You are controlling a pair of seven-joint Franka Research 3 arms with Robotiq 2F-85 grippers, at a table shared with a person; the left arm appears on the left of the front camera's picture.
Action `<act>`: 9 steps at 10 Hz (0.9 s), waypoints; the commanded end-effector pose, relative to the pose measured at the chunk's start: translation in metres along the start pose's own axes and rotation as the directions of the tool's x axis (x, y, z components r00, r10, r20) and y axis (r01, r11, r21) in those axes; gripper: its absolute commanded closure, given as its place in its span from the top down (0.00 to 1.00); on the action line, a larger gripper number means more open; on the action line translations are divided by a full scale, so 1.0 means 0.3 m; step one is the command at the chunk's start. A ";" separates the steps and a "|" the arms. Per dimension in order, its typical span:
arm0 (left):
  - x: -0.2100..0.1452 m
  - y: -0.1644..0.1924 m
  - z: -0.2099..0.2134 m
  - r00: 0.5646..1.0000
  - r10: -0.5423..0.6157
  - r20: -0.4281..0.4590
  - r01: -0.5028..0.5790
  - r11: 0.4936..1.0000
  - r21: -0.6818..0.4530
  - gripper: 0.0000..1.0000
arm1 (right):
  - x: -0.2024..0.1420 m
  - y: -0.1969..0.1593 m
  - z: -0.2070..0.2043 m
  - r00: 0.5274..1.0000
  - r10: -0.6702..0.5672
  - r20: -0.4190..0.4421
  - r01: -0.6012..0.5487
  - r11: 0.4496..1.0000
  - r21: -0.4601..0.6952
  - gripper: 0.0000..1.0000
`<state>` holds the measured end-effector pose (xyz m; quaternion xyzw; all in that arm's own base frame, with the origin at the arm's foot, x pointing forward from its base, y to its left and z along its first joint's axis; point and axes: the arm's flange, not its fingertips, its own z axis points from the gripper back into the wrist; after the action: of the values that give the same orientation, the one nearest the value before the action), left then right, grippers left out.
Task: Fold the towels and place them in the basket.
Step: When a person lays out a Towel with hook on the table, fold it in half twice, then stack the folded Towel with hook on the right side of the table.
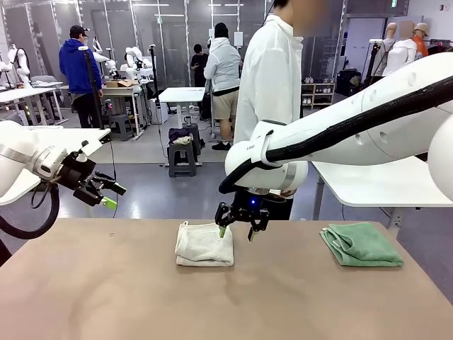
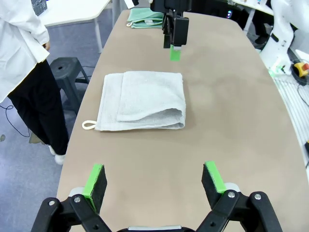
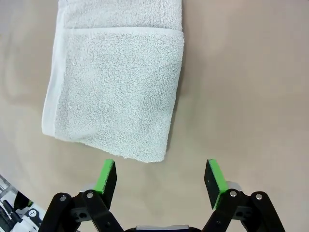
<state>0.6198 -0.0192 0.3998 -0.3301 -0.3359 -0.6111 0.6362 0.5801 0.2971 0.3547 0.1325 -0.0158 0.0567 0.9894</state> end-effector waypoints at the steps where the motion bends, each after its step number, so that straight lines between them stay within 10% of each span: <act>1: 0.008 -0.007 0.001 1.000 -0.002 -0.004 0.002 1.000 0.007 1.00 | 0.002 -0.001 0.002 1.000 0.004 -0.007 -0.004 1.000 -0.006 0.91; 9: 0.008 -0.007 0.001 1.000 -0.002 -0.004 0.002 1.000 0.007 1.00 | -0.001 0.000 -0.001 1.000 0.000 -0.004 0.000 1.000 -0.001 0.92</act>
<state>0.6198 -0.0192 0.3998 -0.3301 -0.3359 -0.6111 0.6362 0.5798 0.2971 0.3543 0.1320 -0.0138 0.0570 0.9895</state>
